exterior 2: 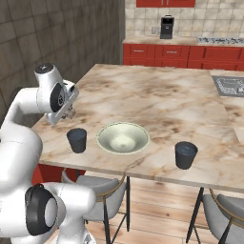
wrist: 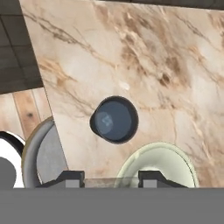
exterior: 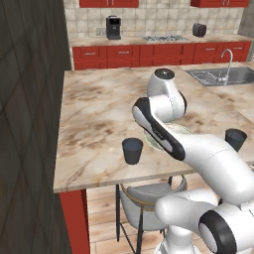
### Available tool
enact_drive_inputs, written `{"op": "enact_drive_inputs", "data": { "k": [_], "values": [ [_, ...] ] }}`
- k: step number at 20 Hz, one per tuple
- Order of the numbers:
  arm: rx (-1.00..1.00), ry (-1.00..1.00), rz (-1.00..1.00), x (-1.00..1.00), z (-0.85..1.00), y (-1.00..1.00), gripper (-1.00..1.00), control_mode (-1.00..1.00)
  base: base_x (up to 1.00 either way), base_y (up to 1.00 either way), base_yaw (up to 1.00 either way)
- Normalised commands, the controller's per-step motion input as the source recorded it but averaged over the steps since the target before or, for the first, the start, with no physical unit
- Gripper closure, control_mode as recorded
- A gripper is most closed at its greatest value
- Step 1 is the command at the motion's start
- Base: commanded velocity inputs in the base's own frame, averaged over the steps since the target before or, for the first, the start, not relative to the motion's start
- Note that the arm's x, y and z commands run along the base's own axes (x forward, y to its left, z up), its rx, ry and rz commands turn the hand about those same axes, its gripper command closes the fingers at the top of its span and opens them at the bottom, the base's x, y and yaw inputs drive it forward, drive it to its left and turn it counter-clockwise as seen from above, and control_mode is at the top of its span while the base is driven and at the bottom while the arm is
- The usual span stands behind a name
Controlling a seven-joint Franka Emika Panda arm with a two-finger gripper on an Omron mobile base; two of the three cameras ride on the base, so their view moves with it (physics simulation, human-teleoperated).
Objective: There are four ice cubes in the ice bowl. Place two ice cubes in each glass of water.
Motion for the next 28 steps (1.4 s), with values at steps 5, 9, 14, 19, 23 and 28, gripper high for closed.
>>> {"op": "enact_drive_inputs", "data": {
  "k": [5,9,14,19,23,28],
  "values": [
    [-0.04,0.01,0.00,0.07,-0.45,0.25,1.00,-1.00,0.00,0.00,0.00],
    [-0.01,0.11,0.00,0.14,-0.33,0.26,1.00,-1.00,0.00,0.00,0.00],
    [0.00,0.16,0.00,0.34,-0.28,0.17,1.00,-1.00,0.00,0.00,0.00],
    [0.00,0.17,0.00,0.37,-0.15,0.00,1.00,-1.00,0.00,0.00,0.00],
    [0.00,0.09,0.00,0.38,-0.25,0.00,1.00,-1.00,0.00,0.00,0.00],
    [-0.01,0.13,0.01,0.18,-0.47,0.00,1.00,-1.00,0.00,0.00,0.00]
  ]
}}
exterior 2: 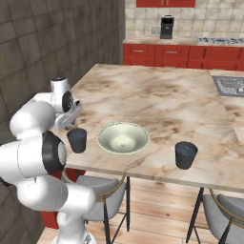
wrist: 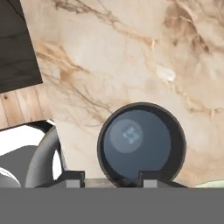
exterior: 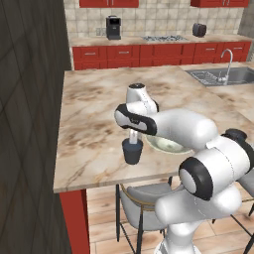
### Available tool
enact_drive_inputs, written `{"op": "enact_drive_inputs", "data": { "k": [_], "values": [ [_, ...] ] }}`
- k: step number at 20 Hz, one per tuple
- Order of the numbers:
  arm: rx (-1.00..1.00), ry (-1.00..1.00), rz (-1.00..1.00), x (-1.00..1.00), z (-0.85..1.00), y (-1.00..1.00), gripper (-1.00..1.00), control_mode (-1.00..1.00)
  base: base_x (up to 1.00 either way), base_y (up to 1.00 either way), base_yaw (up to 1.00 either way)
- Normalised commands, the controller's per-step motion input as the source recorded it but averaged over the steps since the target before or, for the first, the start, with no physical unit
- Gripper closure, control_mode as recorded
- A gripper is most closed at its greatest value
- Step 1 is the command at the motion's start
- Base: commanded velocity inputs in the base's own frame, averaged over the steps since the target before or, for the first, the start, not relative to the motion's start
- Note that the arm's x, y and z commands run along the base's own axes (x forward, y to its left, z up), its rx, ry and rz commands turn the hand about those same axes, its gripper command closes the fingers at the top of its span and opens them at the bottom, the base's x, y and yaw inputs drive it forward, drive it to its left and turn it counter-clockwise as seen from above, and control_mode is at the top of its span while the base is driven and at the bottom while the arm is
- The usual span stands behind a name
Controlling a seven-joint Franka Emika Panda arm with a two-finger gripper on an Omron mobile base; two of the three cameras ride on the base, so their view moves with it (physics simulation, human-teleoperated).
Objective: There are four ice cubes in the ice bowl. Place two ice cubes in each glass of water.
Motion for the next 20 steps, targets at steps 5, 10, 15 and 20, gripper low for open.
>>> {"op": "enact_drive_inputs", "data": {
  "k": [5,10,15,20],
  "values": [
    [0.00,0.09,0.02,0.08,-0.27,0.00,1.00,-1.00,0.00,0.00,0.00],
    [-0.01,0.09,0.02,0.02,-0.35,0.00,1.00,-1.00,0.00,0.00,0.00],
    [0.00,0.07,0.03,0.07,-0.24,0.00,1.00,-1.00,0.00,0.00,0.00],
    [0.00,0.03,0.02,0.16,-0.08,0.00,1.00,-1.00,0.00,0.00,0.00]
  ]
}}
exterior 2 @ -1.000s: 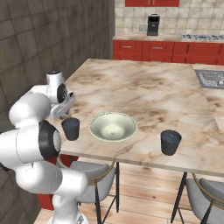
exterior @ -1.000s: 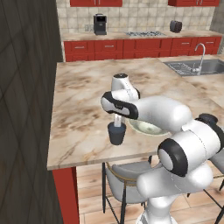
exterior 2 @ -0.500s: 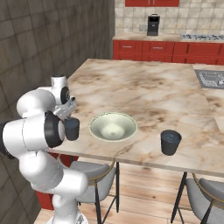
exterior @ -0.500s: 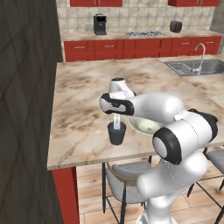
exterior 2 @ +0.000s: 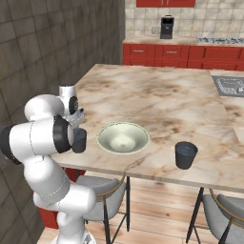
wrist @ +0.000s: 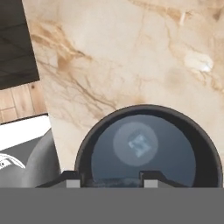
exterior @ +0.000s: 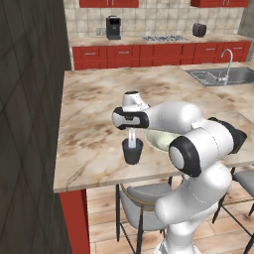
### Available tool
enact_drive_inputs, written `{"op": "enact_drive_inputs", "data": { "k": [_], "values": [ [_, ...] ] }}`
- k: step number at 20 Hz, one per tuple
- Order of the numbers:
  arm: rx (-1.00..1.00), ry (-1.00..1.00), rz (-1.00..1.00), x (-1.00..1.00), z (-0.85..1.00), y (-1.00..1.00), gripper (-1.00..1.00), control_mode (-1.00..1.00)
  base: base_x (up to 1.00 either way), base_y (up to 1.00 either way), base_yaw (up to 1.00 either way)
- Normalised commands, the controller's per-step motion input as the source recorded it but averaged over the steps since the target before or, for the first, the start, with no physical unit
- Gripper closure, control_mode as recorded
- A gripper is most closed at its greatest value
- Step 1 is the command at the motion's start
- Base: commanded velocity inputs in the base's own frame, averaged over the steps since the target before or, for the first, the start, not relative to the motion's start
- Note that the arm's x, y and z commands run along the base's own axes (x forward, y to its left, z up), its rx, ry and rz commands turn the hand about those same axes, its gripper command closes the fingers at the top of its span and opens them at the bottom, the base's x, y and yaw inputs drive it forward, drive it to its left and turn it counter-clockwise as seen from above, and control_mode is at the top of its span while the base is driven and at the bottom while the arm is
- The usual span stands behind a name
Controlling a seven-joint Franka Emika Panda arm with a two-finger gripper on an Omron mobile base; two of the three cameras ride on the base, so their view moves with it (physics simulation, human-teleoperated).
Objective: There are four ice cubes in the ice bowl. Place two ice cubes in each glass of water.
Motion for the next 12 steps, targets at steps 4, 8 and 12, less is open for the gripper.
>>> {"op": "enact_drive_inputs", "data": {
  "k": [4,8,12],
  "values": [
    [0.00,0.02,0.02,0.12,-0.09,0.00,1.00,-1.00,0.00,0.00,0.00],
    [0.00,0.01,0.02,0.18,-0.06,0.00,-1.00,-1.00,0.00,0.00,0.00],
    [0.00,0.00,0.02,0.16,-0.03,0.00,-1.00,-1.00,0.00,0.00,0.00]
  ]
}}
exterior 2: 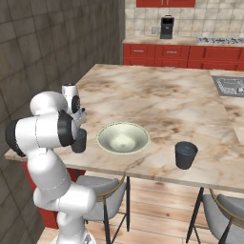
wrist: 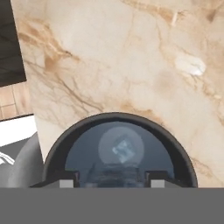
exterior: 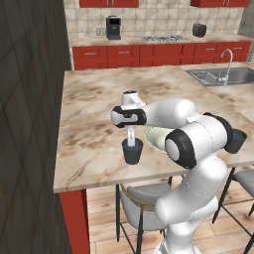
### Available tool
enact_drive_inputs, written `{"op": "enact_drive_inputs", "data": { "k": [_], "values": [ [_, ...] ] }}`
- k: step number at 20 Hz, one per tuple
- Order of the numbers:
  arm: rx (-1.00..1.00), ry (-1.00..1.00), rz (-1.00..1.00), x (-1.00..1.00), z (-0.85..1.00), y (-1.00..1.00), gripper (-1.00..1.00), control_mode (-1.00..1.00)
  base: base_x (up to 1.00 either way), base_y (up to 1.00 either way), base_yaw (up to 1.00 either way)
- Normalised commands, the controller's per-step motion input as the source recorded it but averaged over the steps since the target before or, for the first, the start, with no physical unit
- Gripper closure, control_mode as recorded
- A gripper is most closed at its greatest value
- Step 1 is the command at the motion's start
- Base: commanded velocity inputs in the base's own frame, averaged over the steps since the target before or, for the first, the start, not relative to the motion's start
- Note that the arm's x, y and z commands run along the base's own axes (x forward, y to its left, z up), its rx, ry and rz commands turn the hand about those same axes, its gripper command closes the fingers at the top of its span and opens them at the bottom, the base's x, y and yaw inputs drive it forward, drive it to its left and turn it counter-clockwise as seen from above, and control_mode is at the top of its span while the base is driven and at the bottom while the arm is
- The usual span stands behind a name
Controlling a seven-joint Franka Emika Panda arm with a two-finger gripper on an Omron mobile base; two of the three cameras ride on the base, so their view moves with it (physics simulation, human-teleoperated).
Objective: There are four ice cubes in the ice bowl. Place two ice cubes in each glass of water.
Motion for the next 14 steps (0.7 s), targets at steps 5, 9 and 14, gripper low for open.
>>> {"op": "enact_drive_inputs", "data": {
  "k": [5,9,14],
  "values": [
    [0.00,0.00,0.03,0.13,-0.03,-0.01,-1.00,-1.00,0.00,0.00,0.00],
    [0.00,0.00,0.03,0.05,-0.01,-0.03,-1.00,-1.00,0.00,0.00,0.00],
    [0.00,0.00,0.03,0.00,0.00,-0.02,1.00,-1.00,0.00,0.00,0.00]
  ]
}}
